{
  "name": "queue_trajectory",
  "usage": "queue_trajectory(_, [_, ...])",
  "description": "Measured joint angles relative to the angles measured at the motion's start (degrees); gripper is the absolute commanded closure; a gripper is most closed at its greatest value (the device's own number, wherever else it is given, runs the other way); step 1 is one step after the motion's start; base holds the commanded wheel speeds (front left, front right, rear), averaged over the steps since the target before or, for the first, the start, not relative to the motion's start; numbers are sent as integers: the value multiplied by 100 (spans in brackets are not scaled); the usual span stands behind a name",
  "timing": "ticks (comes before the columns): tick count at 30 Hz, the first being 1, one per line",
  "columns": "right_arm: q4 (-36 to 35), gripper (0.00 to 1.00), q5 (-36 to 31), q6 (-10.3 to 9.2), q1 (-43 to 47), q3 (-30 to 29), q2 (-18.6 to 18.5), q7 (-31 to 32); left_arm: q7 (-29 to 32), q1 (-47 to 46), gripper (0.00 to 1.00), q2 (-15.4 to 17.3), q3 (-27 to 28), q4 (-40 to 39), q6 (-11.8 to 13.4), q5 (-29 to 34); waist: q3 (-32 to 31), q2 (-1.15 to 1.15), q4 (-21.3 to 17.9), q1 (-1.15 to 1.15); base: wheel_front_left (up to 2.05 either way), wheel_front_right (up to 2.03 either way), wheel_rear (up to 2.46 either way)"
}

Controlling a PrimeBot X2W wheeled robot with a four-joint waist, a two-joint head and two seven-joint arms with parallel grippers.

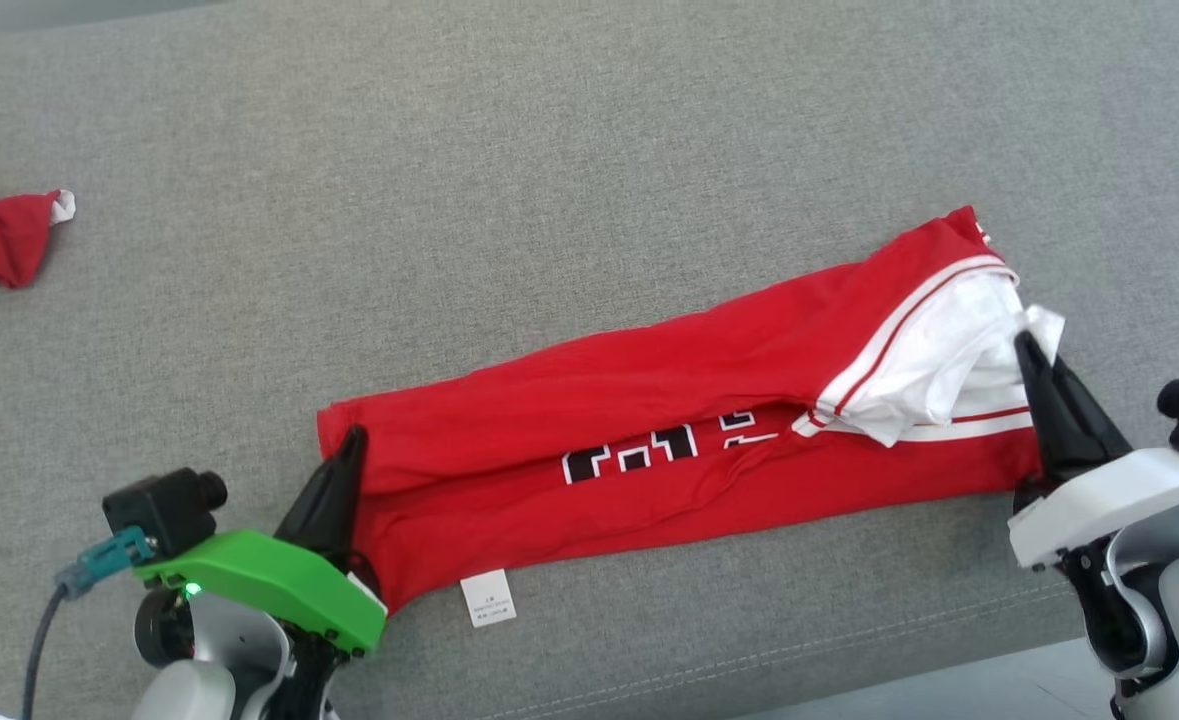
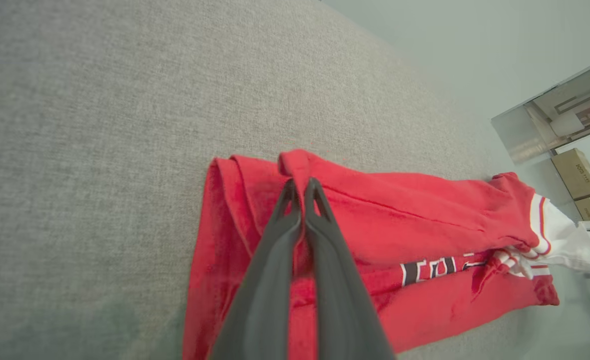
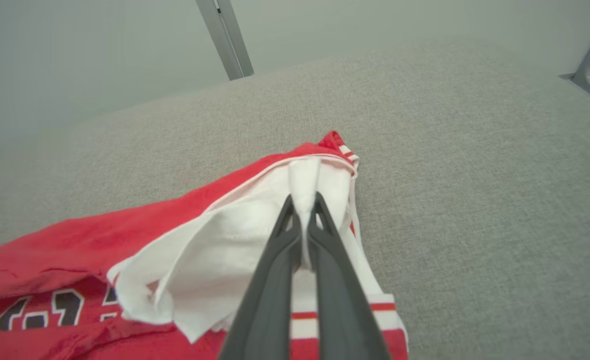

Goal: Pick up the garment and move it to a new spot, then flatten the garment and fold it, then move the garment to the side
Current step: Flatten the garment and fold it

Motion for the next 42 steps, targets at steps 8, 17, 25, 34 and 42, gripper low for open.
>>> queue_trajectory(8, [421, 0, -602, 0, 152, 124, -52, 79, -302, 280, 0, -169, -279, 546, -250, 60, -167, 0, 70, 0, 0, 0, 0])
queue_trajectory(17, [59, 0, -851, 0, 634, -368, -109, 122, -1621, 655, 0, -222, -197, 969, -222, 673, -472, 0, 131, 0, 0, 0, 0])
queue_trajectory(25, [-119, 0, -1510, 0, 1122, -1100, 155, -287, -2063, 837, 0, -327, 60, 1040, -85, 1678, -826, 0, 208, 0, 0, 0, 0])
queue_trajectory(34, [220, 0, -2628, 1, 1352, -1679, 670, -1121, -2078, 1305, 0, -704, 768, 798, -320, 2858, -1205, 0, 376, 0, 0, 0, 0])
queue_trajectory(42, [664, 0, -2842, 1, 1389, -1816, 862, -1240, -2078, 1564, 0, -1027, 1257, 904, -805, 3427, -1542, 0, 669, 0, 0, 0, 0])
